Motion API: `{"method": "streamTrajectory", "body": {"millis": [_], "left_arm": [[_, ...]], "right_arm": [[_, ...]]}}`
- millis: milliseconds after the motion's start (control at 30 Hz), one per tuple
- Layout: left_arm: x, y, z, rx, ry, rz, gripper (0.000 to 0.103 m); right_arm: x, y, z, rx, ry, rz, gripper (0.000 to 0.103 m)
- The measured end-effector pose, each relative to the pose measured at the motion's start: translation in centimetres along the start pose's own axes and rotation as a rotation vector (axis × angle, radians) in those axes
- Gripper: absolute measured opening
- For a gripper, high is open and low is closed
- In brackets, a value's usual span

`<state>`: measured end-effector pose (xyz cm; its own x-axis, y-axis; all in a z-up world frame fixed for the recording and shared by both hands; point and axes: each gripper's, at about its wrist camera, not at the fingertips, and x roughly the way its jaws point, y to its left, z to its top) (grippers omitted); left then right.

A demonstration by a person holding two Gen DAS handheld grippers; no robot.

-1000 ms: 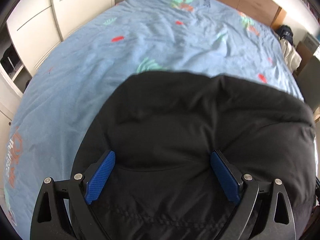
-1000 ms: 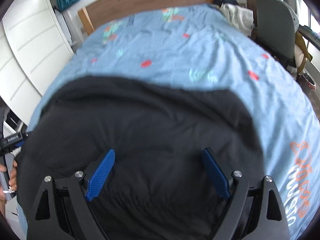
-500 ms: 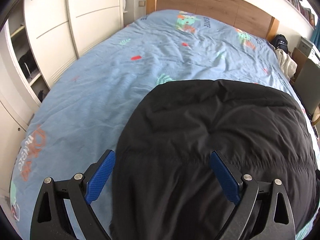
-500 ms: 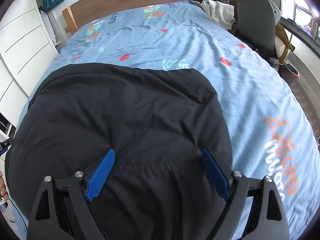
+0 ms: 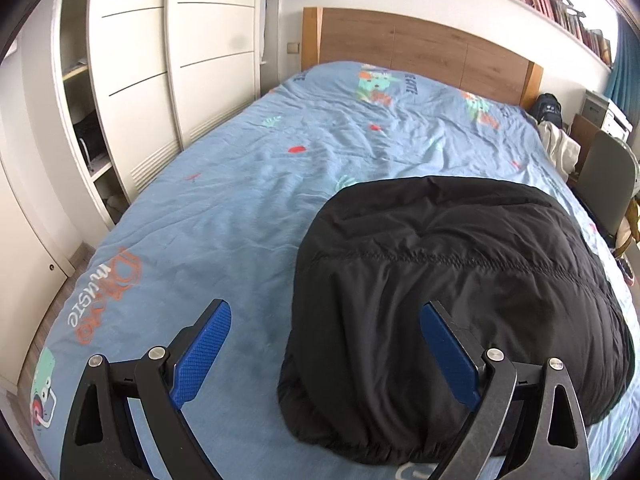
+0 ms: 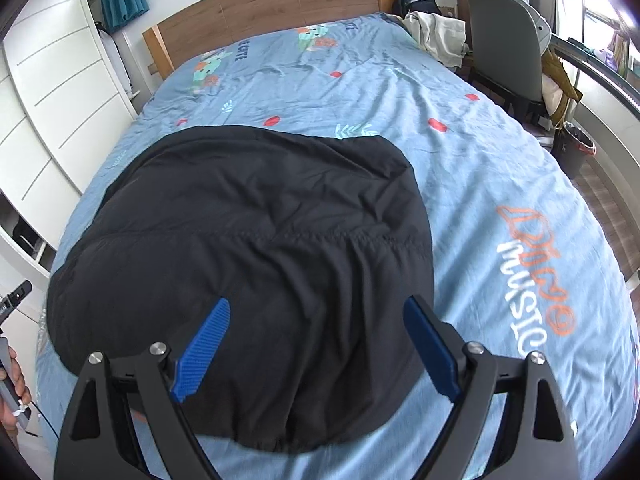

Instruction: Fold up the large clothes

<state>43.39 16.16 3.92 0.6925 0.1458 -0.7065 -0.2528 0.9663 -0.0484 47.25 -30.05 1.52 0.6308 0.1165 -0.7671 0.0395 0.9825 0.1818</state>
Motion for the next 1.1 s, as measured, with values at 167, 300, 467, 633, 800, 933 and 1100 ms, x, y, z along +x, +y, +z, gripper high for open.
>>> {"method": "streamTrajectory", "body": {"millis": [167, 300, 467, 633, 800, 933, 1100], "left_arm": [[-1.6, 0.5, -1.3, 0.017, -0.039, -0.001, 0.095], [-2.1, 0.9, -2.1, 0.031, -0.046, -0.004, 0.095], [-0.7, 1.6, -2.7, 0.035, 0.013, -0.012, 0.095], [0.5, 2.6, -3.2, 0.001, 0.044, -0.014, 0.098], [1.5, 3.0, -3.6, -0.022, 0.065, -0.014, 0.1], [1.8, 3.1, -3.7, -0.026, 0.072, -0.015, 0.1], [2.4, 3.5, -3.7, -0.033, 0.089, -0.024, 0.101]], "right_arm": [[-2.2, -0.8, -1.3, 0.025, -0.014, 0.007, 0.089], [-3.1, -2.0, -2.2, 0.068, -0.018, 0.008, 0.089], [-2.9, -3.5, -2.8, 0.118, -0.014, 0.007, 0.1], [-2.3, -5.0, -3.3, 0.173, -0.016, 0.014, 0.103], [-1.7, -6.3, -3.6, 0.198, -0.017, 0.011, 0.103], [-1.6, -7.3, -3.8, 0.242, -0.023, 0.027, 0.103], [-1.2, -8.2, -4.2, 0.261, -0.017, 0.031, 0.103]]}}
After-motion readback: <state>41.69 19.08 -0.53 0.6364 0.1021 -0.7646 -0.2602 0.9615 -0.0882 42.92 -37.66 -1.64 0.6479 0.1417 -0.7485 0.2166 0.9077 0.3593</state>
